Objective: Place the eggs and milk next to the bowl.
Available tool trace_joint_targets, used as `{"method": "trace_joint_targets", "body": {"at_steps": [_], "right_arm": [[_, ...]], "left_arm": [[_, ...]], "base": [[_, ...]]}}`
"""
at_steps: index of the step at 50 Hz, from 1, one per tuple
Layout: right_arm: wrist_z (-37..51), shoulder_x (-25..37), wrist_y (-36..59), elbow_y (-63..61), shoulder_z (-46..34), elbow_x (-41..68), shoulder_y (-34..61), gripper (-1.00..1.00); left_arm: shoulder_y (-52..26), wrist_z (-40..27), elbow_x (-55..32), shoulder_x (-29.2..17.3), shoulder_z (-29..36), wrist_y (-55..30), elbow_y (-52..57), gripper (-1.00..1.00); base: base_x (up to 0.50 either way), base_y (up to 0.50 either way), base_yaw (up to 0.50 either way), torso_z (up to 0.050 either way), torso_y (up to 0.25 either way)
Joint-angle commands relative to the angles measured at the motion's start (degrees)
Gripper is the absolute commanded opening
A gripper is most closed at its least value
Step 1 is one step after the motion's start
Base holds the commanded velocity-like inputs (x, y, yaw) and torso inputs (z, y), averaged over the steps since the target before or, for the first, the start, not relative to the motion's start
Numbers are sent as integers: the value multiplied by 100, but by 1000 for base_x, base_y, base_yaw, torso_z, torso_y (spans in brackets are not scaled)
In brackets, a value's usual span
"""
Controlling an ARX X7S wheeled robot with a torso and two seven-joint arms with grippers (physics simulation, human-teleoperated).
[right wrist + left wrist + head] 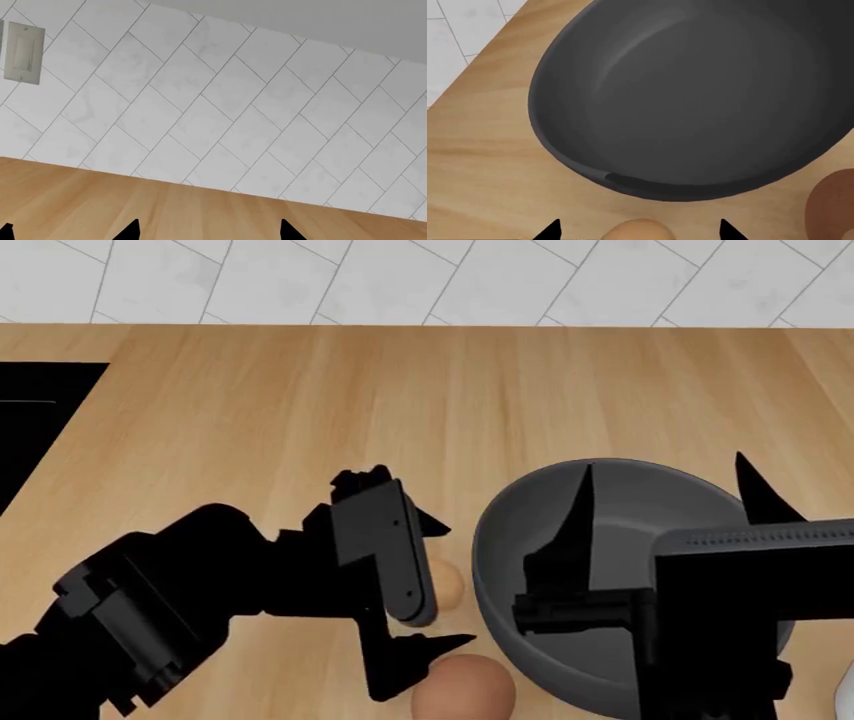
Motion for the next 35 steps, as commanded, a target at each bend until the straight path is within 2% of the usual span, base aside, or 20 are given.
{"method": "trace_joint_targets", "body": {"at_steps": [1,31,35], "right_arm": [[6,-5,36,1,-37,10,68,100],[62,17,79,-100,-37,61,75,100],[74,20,85,-119,-39,64,69,100]], "left_arm": [[-17,74,8,10,34,94,-128,100],[-150,364,43,-6,-176,427,-764,100],[-150,307,44,-161,-196,359,-540,100]], "base": [[0,0,0,0,0],[0,0,0,0,0],[0,0,0,0,0]]}}
